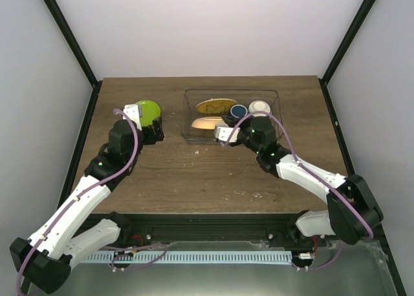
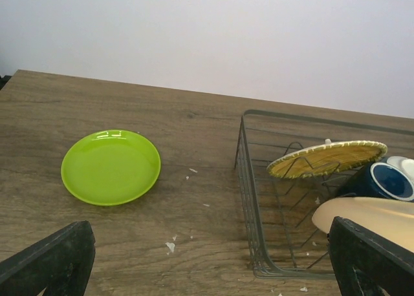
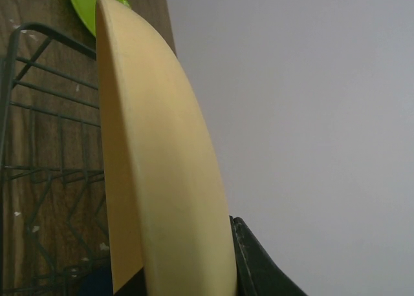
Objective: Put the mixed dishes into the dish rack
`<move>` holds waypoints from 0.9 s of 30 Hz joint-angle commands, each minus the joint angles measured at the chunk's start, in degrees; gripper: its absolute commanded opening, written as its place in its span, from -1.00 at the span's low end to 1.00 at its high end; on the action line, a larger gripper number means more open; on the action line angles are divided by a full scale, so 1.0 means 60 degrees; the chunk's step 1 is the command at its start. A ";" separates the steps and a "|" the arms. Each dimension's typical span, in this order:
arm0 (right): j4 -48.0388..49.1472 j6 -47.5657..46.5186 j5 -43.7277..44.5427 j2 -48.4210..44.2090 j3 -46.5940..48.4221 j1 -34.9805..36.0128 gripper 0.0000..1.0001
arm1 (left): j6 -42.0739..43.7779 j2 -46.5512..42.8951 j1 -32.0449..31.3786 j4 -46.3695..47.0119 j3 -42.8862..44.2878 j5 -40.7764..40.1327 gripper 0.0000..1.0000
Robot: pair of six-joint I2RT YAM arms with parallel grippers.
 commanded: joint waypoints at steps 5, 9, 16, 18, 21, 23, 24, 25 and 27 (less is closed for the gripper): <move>0.0317 -0.0020 -0.0450 0.0419 0.0581 -0.0027 -0.99 | 0.0209 0.0112 0.0098 0.0283 -0.0123 -0.0022 0.99; -0.0156 0.0116 -0.0785 0.0656 0.0855 -0.0186 -0.99 | 0.0226 0.0176 0.0102 0.0279 -0.0116 -0.0030 1.00; -0.1201 0.0540 -0.1630 0.1109 0.1499 -0.0724 -0.99 | 0.0266 0.0270 0.0133 0.0292 -0.0110 -0.0030 1.00; -0.1429 0.0629 -0.1757 0.1282 0.1629 -0.0858 -0.98 | 0.0271 0.0303 0.0138 0.0277 -0.0109 -0.0026 0.99; -0.1698 0.0786 -0.1982 0.1498 0.1739 -0.0985 -0.96 | 0.0257 0.0322 0.0134 0.0261 -0.0100 -0.0015 0.99; -0.1716 0.0893 -0.2124 0.1627 0.1738 -0.1025 -0.90 | 0.0247 0.0323 0.0138 0.0261 -0.0112 -0.0015 1.00; -0.1711 0.0936 -0.2189 0.1689 0.1748 -0.1060 -0.87 | 0.0257 0.0309 0.0148 0.0260 -0.0109 -0.0008 0.99; -0.1701 0.0985 -0.2236 0.1761 0.1769 -0.1080 -0.83 | 0.0254 0.0308 0.0156 0.0247 -0.0110 -0.0001 1.00; -0.1699 0.1046 -0.2296 0.1903 0.1831 -0.1136 -0.71 | 0.0256 0.0319 0.0149 0.0233 -0.0109 -0.0008 1.00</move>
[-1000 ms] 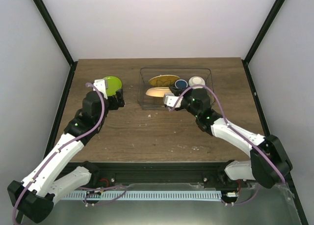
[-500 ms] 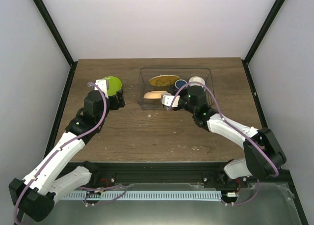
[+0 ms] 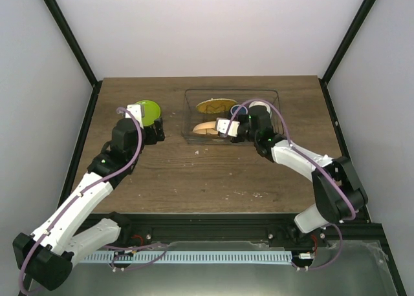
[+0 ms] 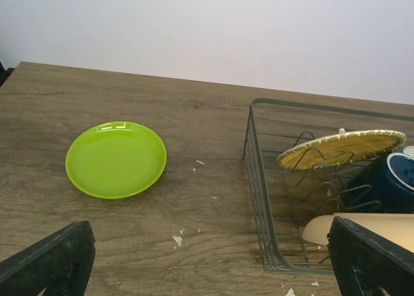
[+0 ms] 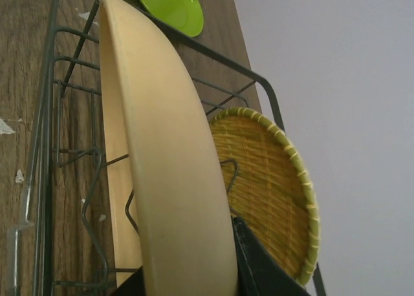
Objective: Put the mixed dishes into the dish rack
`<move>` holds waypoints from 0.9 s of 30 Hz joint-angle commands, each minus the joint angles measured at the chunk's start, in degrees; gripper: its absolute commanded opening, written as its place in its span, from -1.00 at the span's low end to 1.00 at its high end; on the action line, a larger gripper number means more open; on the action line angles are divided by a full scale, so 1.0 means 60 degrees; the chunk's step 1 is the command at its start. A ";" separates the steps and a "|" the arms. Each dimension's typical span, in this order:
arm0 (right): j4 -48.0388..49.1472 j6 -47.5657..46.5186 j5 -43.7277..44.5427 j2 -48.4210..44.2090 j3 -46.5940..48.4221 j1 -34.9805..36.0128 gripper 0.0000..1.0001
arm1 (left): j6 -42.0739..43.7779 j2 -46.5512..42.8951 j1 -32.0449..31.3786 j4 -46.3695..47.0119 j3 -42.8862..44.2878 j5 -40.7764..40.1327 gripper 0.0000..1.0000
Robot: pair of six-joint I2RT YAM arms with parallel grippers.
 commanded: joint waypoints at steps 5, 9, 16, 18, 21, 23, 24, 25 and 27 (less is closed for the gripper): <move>0.0011 0.0422 -0.0554 0.0440 0.0804 -0.0247 -0.40 | 0.0100 0.0025 0.0050 0.0226 -0.0079 0.0014 0.99; 0.0087 0.0381 -0.0551 0.0597 0.0994 -0.0341 -0.20 | 0.0093 0.0092 0.0062 0.0235 -0.0080 0.0029 0.99; 0.0271 0.0295 -0.0488 0.0973 0.1447 -0.0684 -0.10 | 0.0108 0.0239 0.0065 0.0248 -0.0065 0.0060 1.00; 0.0253 0.0271 -0.0532 0.1037 0.1568 -0.0752 -0.10 | 0.0113 0.0232 0.0073 0.0224 -0.0064 0.0063 1.00; 0.0323 0.0264 -0.0592 0.1042 0.1580 -0.0779 -0.09 | 0.0108 0.0222 0.0065 0.0231 -0.0069 0.0029 1.00; 0.0314 0.0270 -0.0602 0.1026 0.1554 -0.0788 -0.09 | 0.0107 0.0240 0.0065 0.0257 -0.0065 0.0036 0.99; 0.0286 0.0255 -0.0597 0.1022 0.1548 -0.0786 -0.09 | 0.0116 0.0253 0.0065 0.0250 -0.0052 0.0043 0.99; 0.0191 0.0226 -0.0596 0.1009 0.1551 -0.0791 -0.09 | 0.0105 0.0273 0.0069 0.0243 -0.0050 0.0054 1.00; 0.0010 0.0250 -0.0593 0.0948 0.1540 -0.0790 -0.08 | 0.0094 0.0316 0.0069 0.0254 -0.0050 0.0058 1.00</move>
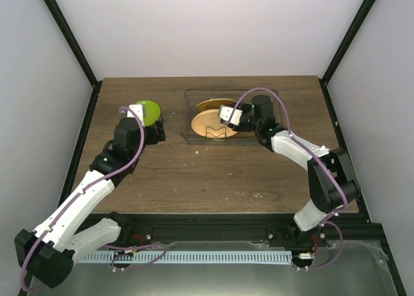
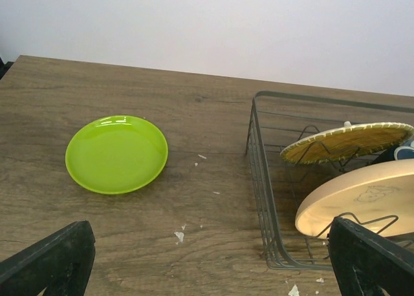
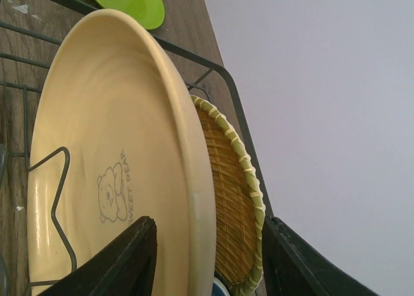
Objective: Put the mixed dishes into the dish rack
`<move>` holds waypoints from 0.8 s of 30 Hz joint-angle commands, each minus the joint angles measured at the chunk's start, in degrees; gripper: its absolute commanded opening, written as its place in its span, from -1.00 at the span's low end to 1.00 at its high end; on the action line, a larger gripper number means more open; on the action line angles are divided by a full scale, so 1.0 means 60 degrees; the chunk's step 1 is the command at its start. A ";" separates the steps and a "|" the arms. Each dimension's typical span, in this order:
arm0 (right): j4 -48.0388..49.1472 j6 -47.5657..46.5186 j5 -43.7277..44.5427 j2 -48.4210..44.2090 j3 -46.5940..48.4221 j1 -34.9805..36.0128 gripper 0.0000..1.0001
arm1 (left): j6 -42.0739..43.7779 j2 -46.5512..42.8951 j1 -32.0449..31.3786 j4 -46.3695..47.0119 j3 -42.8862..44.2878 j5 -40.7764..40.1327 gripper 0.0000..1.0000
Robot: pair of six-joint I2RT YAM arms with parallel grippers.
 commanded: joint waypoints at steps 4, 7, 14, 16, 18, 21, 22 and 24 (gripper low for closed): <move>-0.0460 0.0184 -0.0140 -0.0593 0.0154 -0.0044 -0.08 | 0.0048 0.0193 0.0065 0.0269 -0.0043 0.0058 0.99; -0.0626 0.0586 0.0113 -0.1338 -0.0217 -0.0025 0.03 | 0.0031 0.0318 0.0069 0.0273 -0.0024 0.0080 1.00; -0.0695 0.1531 0.1059 -0.3614 -0.1247 0.0401 0.25 | -0.0249 0.1065 0.0509 -0.0190 0.0375 0.0301 1.00; -0.0542 0.1836 0.1521 -0.4166 -0.1487 0.0872 0.30 | -0.0641 0.1459 0.1369 -0.0637 0.0640 0.1160 0.99; -0.0265 0.2391 0.2181 -0.4448 -0.1565 0.1525 0.34 | -0.0823 0.1890 0.2331 -0.0554 0.0682 0.1913 1.00; -0.0332 0.4570 0.3203 -0.4364 -0.1177 0.2385 0.38 | -0.0849 0.3026 0.3654 -0.0724 0.1143 0.2427 0.99; -0.0610 0.5399 0.3304 -0.4232 -0.0946 0.2544 0.37 | -0.0810 0.3515 0.3997 -0.0886 0.1419 0.2532 0.99; -0.1101 0.6998 0.3485 -0.3810 -0.0496 0.2795 0.36 | -0.0661 0.4442 0.4416 -0.1139 0.2127 0.2692 1.00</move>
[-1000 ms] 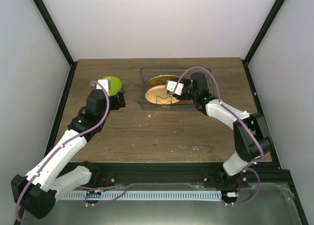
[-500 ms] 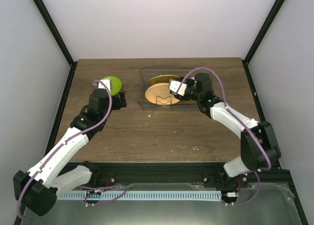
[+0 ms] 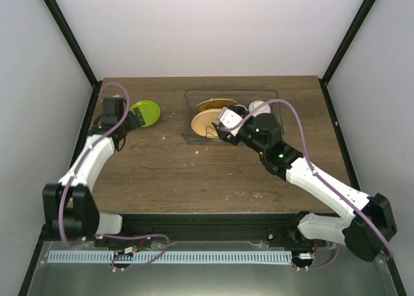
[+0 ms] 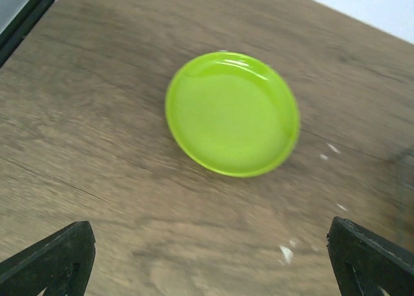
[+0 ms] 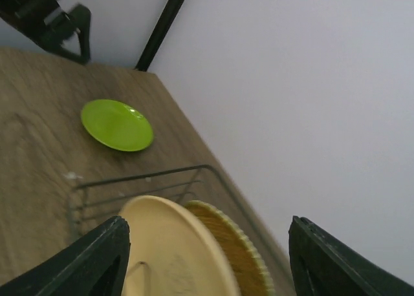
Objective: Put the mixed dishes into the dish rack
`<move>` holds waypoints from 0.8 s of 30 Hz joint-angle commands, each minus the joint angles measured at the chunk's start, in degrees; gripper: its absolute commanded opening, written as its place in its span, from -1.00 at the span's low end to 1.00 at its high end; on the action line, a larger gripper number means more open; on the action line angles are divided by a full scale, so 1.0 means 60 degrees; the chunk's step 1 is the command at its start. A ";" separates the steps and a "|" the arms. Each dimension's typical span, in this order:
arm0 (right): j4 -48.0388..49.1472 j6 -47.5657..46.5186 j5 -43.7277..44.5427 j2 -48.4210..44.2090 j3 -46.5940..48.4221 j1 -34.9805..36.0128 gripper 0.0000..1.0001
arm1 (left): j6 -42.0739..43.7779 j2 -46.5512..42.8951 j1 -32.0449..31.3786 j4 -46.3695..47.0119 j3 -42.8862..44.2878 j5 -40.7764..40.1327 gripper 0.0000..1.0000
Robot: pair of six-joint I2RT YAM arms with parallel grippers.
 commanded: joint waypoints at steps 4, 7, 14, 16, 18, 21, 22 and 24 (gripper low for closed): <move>-0.1708 0.4670 0.2421 0.1688 0.1477 0.1220 0.39 | 0.0204 0.3222 0.1090 -0.1267 0.2742 0.0488 0.99; -0.2058 0.4607 0.3828 0.2003 0.1407 0.1725 0.45 | 0.0247 0.4462 0.1304 -0.1656 0.3970 0.0709 0.99; -0.2199 0.5438 0.3247 0.0560 0.0419 0.1829 0.48 | 0.0245 0.6489 0.1670 -0.2265 0.5759 0.0433 1.00; -0.2419 0.5794 0.2918 0.0214 0.0327 0.1829 0.48 | 0.0187 0.6998 0.1813 -0.2409 0.6165 0.0584 0.99; -0.2730 0.6103 0.2764 0.0055 0.0312 0.1837 0.49 | 0.0188 0.7450 0.1909 -0.2462 0.6473 0.0847 1.00; -0.3113 0.6357 0.2811 0.0073 0.0338 0.1844 0.50 | 0.0240 0.8121 0.1938 -0.2604 0.6906 0.1126 0.98; -0.3179 0.6386 0.2811 0.0101 0.0329 0.1844 0.50 | 0.0270 0.8294 0.1945 -0.2623 0.7034 0.1276 0.95; -0.3265 0.6383 0.2823 0.0166 0.0334 0.1845 0.51 | 0.0272 0.8628 0.1954 -0.2733 0.7286 0.1498 0.91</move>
